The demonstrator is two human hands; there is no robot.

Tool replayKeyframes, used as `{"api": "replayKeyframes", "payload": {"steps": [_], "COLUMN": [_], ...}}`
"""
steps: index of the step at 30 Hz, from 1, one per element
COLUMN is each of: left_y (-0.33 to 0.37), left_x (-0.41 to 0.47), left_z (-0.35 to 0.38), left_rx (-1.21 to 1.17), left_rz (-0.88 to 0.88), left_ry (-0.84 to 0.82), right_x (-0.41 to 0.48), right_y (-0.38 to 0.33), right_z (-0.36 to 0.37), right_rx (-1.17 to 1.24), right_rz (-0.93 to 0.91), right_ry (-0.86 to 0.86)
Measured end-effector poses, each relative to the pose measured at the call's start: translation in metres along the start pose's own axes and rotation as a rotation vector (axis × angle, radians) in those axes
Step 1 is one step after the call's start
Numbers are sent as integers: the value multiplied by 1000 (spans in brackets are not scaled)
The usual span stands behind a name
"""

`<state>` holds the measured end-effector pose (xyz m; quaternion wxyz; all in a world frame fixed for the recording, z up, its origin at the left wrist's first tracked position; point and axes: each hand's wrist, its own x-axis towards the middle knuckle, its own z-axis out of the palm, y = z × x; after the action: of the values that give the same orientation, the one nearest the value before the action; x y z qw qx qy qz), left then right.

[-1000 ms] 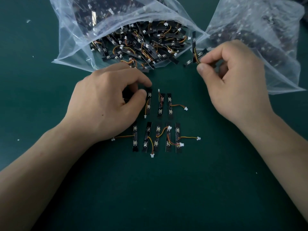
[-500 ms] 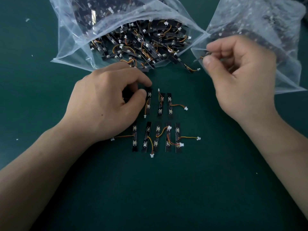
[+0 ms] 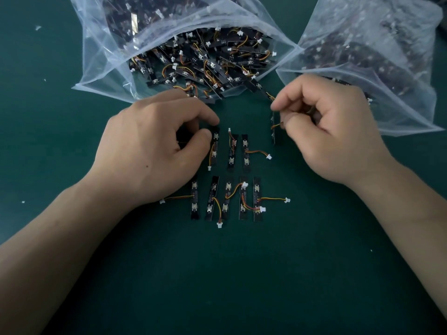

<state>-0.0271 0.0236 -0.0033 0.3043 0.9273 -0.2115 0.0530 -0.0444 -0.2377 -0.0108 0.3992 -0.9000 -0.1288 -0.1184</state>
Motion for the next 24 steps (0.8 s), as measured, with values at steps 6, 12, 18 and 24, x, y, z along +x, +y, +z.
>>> {"api": "replayKeyframes", "payload": {"steps": [6,12,18,24], "left_y": [2,8,6,5], "left_x": [-1,-2,-2,-2], "left_z": [-2,-7,-6,-4], "left_rx": [-40,-20,3,64], "left_rz": [53,384,380,339], "left_ry": [16,-99,-185,-222], "right_x": [0,1,2,2], "right_y": [-4,-5,-5,-6], "right_z": [-1,1,1,1], "right_rx": [-127,-190,-174,-196], "right_rz": [-46,-53,-32,-36], "right_ry": [-41,-20,-7,-2]}}
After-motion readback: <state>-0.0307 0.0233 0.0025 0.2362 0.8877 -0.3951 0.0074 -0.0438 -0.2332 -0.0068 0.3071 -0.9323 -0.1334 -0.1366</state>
